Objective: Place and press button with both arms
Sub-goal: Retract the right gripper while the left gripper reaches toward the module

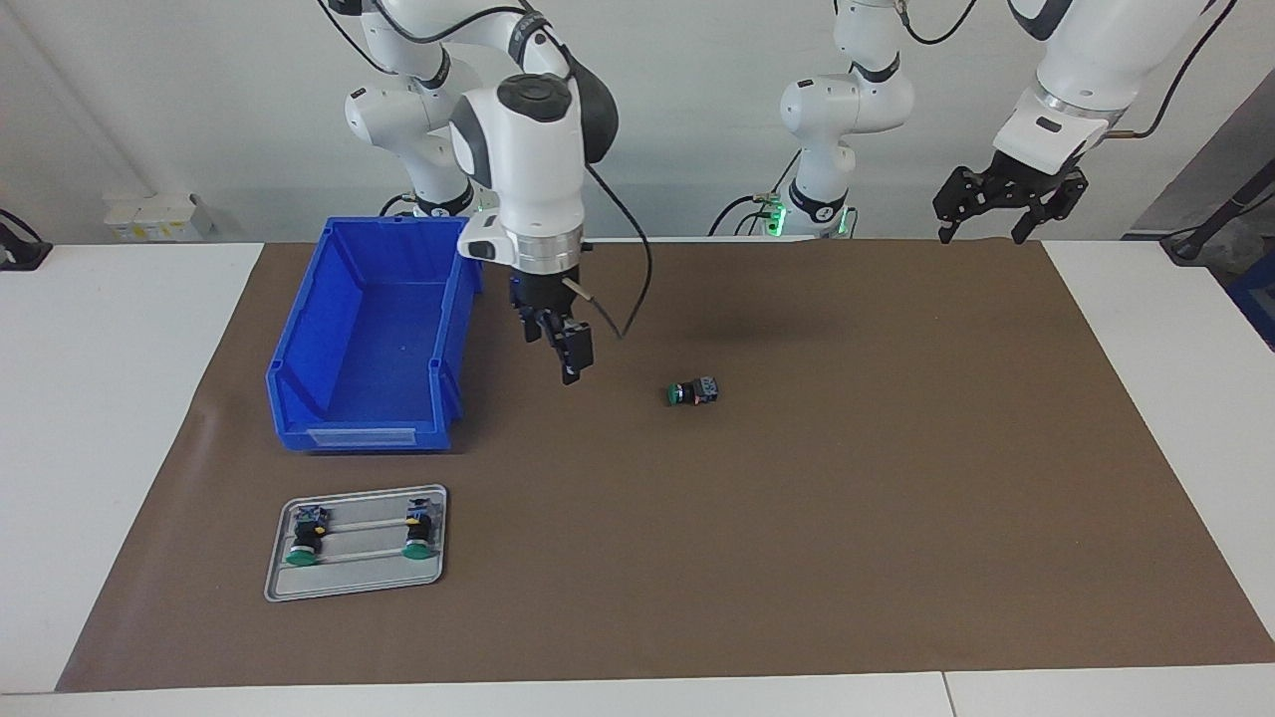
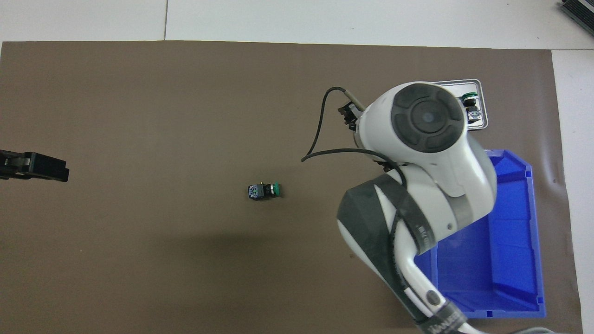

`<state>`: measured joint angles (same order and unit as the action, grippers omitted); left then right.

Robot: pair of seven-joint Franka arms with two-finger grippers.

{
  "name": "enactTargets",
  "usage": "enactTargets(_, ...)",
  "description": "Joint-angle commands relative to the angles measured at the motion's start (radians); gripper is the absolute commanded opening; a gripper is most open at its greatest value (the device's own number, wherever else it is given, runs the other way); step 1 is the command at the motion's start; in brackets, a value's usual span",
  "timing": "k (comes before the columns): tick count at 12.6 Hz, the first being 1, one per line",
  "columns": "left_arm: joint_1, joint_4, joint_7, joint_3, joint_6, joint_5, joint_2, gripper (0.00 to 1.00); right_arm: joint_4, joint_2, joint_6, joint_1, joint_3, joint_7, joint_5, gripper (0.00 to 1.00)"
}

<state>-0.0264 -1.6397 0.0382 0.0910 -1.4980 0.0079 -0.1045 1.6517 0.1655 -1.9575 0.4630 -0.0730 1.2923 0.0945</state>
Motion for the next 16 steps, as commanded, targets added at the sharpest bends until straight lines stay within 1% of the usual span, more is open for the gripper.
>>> enactTargets(1,0.017,-0.019,0.005,-0.004,-0.019,-0.003,-0.023,1.00,0.036,-0.095,0.057,-0.116,0.013,-0.342,-0.030,1.00)
enactTargets(3,0.061,-0.019,-0.003,-0.004,-0.016,-0.003,-0.021,1.00,0.025,-0.133,0.109,-0.206,0.012,-0.547,-0.030,1.00)
enactTargets(4,0.101,-0.019,-0.003,-0.005,-0.016,-0.003,-0.023,1.00,0.022,-0.152,0.132,-0.243,0.007,-0.655,-0.030,1.00)
enactTargets(5,0.114,-0.019,-0.004,-0.002,-0.018,-0.003,-0.023,1.00,0.011,-0.164,0.144,-0.279,0.004,-0.757,-0.032,1.00)
enactTargets(7,0.152,-0.019,0.008,-0.002,-0.028,-0.003,-0.023,1.00,-0.076,-0.166,0.233,-0.326,0.001,-0.890,-0.030,1.00)
enactTargets(8,0.181,-0.020,0.014,0.004,-0.040,-0.003,-0.023,1.00,-0.110,-0.169,0.282,-0.354,-0.001,-0.936,-0.030,1.00)
enactTargets(9,0.203,-0.028,0.015,0.006,-0.065,-0.005,-0.023,1.00,-0.136,-0.173,0.317,-0.375,0.002,-1.021,-0.010,1.00)
enactTargets(10,0.223,-0.037,0.037,0.012,-0.089,-0.006,-0.024,1.00,-0.106,-0.187,0.324,-0.380,0.002,-1.109,-0.009,1.00)
enactTargets(11,0.250,-0.037,0.058,0.012,-0.109,-0.015,-0.023,1.00,-0.066,-0.208,0.342,-0.379,0.004,-1.119,-0.012,1.00)
enactTargets(12,0.256,-0.037,0.086,0.012,-0.142,-0.044,-0.021,1.00,-0.047,-0.216,0.339,-0.373,0.004,-1.119,-0.013,1.00)
enactTargets(13,0.273,-0.048,0.130,0.012,-0.184,-0.081,-0.020,1.00,-0.046,-0.218,0.344,-0.371,0.005,-1.119,-0.024,1.00)
enactTargets(14,0.293,-0.054,0.172,0.012,-0.208,-0.089,-0.012,1.00,-0.046,-0.216,0.360,-0.376,0.005,-1.119,-0.041,1.00)
enactTargets(15,0.325,-0.055,0.213,0.012,-0.228,-0.094,0.002,1.00,-0.052,-0.216,0.409,-0.382,0.004,-1.130,-0.074,1.00)
enactTargets(16,0.348,-0.055,0.250,0.012,-0.275,-0.106,0.026,1.00,-0.052,-0.218,0.423,-0.380,0.001,-1.136,-0.076,1.00)
